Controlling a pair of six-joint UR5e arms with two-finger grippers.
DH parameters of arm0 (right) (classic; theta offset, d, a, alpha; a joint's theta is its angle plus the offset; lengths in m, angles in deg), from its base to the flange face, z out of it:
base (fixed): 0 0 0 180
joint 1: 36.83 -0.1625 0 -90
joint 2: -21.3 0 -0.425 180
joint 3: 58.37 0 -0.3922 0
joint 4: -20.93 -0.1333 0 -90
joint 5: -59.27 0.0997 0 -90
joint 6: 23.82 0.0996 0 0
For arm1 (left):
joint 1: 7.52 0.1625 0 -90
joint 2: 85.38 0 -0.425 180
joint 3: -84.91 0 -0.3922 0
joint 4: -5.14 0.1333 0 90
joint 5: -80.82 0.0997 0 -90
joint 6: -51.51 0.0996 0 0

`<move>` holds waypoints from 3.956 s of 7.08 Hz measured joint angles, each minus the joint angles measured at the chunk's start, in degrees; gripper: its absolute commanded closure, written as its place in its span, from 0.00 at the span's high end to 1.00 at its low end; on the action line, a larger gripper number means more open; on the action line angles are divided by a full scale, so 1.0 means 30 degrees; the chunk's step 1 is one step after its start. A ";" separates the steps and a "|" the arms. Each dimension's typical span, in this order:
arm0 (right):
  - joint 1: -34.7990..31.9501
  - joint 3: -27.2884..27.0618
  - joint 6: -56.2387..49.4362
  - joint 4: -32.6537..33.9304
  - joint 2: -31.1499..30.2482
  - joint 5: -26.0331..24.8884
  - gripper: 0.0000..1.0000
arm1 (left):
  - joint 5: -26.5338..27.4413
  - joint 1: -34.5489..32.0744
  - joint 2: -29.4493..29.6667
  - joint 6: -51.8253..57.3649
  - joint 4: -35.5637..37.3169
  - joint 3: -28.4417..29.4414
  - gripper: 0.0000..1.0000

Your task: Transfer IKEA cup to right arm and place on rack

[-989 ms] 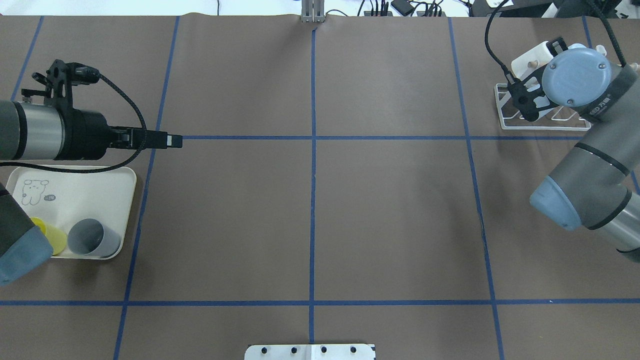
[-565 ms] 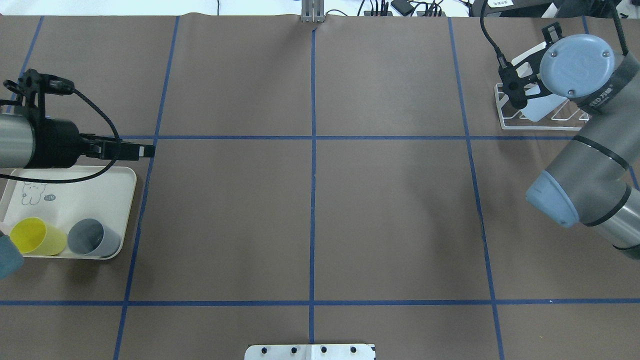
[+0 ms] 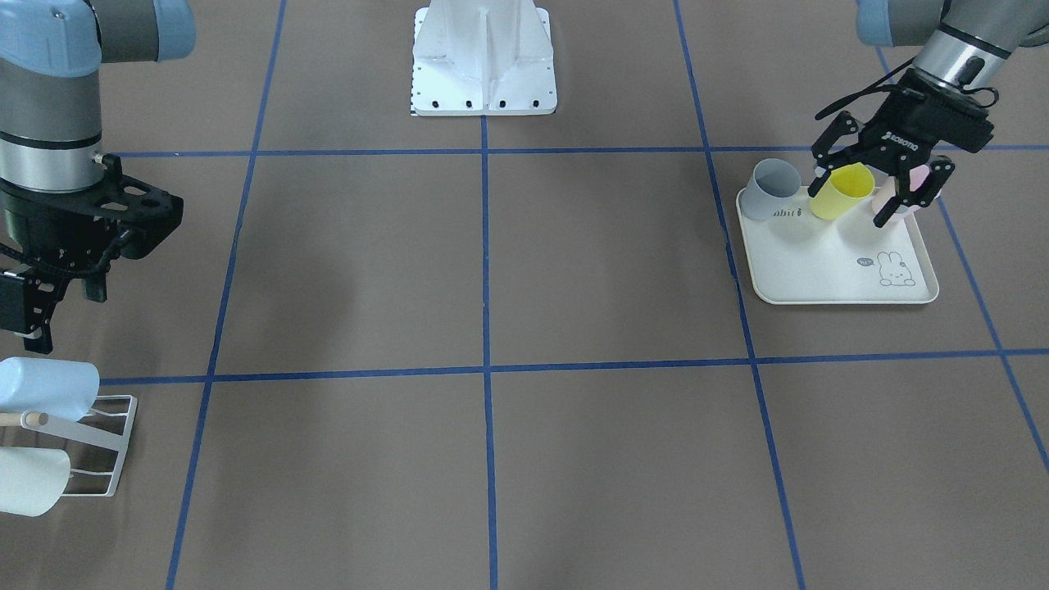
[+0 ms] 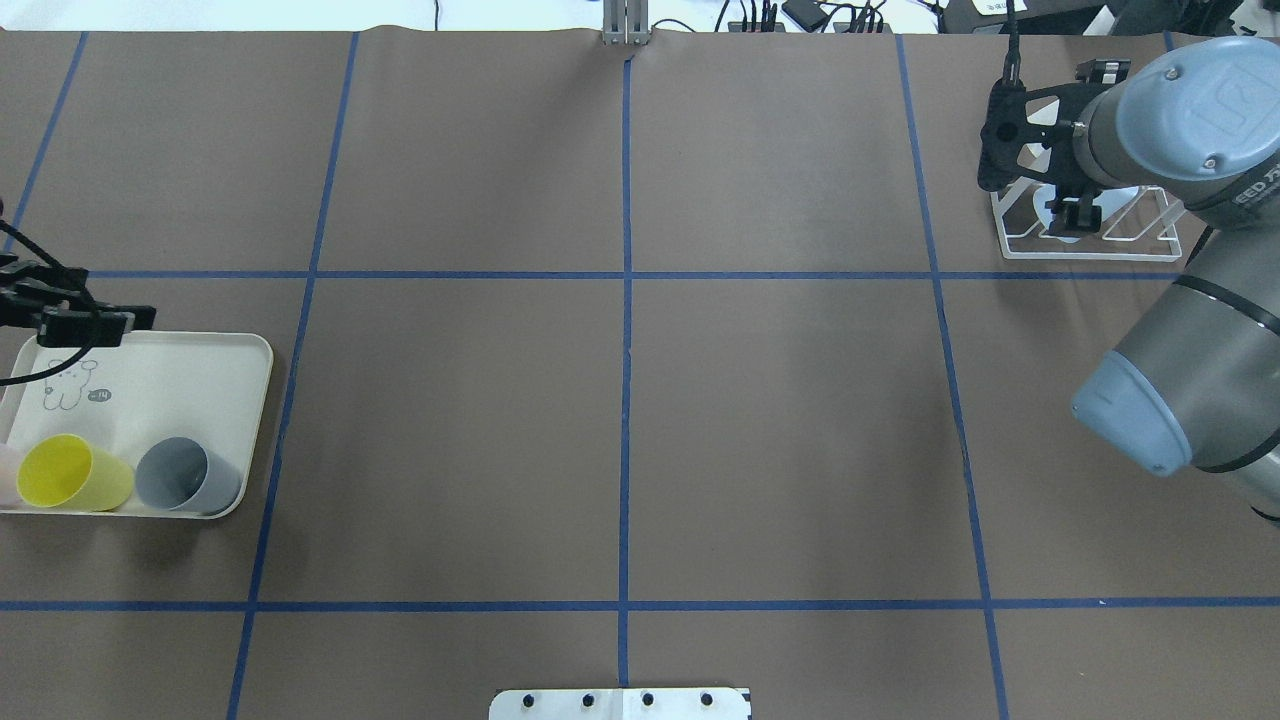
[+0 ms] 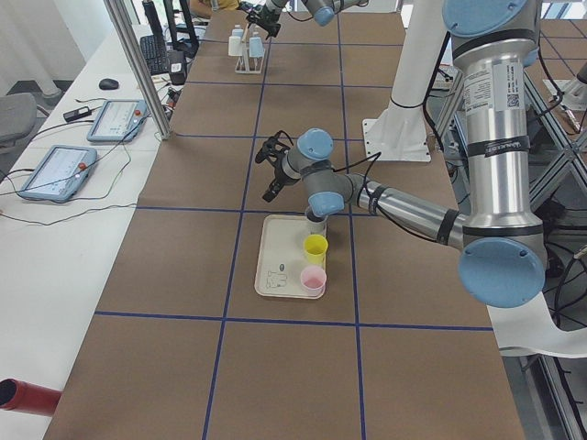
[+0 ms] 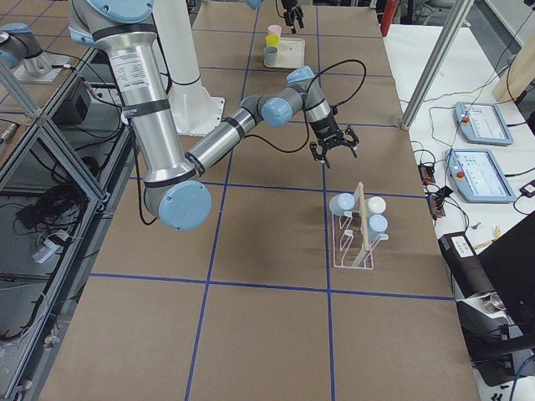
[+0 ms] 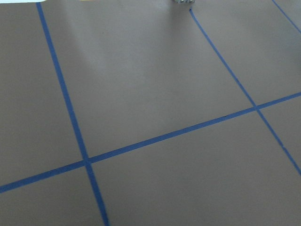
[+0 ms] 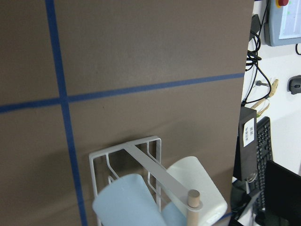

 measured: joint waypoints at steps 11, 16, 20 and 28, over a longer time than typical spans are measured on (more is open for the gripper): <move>0.3224 -0.0930 1.4044 -0.5686 -0.0080 0.3804 0.99 | -0.0355 -0.1982 -0.4087 0.3186 -1.1907 0.9089 0.98; 0.3209 -0.0839 1.3859 -0.5671 -0.0147 0.3664 0.99 | -0.1047 -0.0992 -0.4078 0.3227 -1.1941 0.9225 0.36; 0.3196 -0.0769 1.3761 -0.5679 -0.0147 0.3627 0.99 | -0.1499 -0.0815 -0.3997 0.3289 -1.2036 0.9274 0.33; 0.3303 -0.0603 1.3834 -0.5709 0.0083 0.3652 0.99 | -0.3771 -0.1770 -0.3856 0.3375 -1.2276 0.8763 0.00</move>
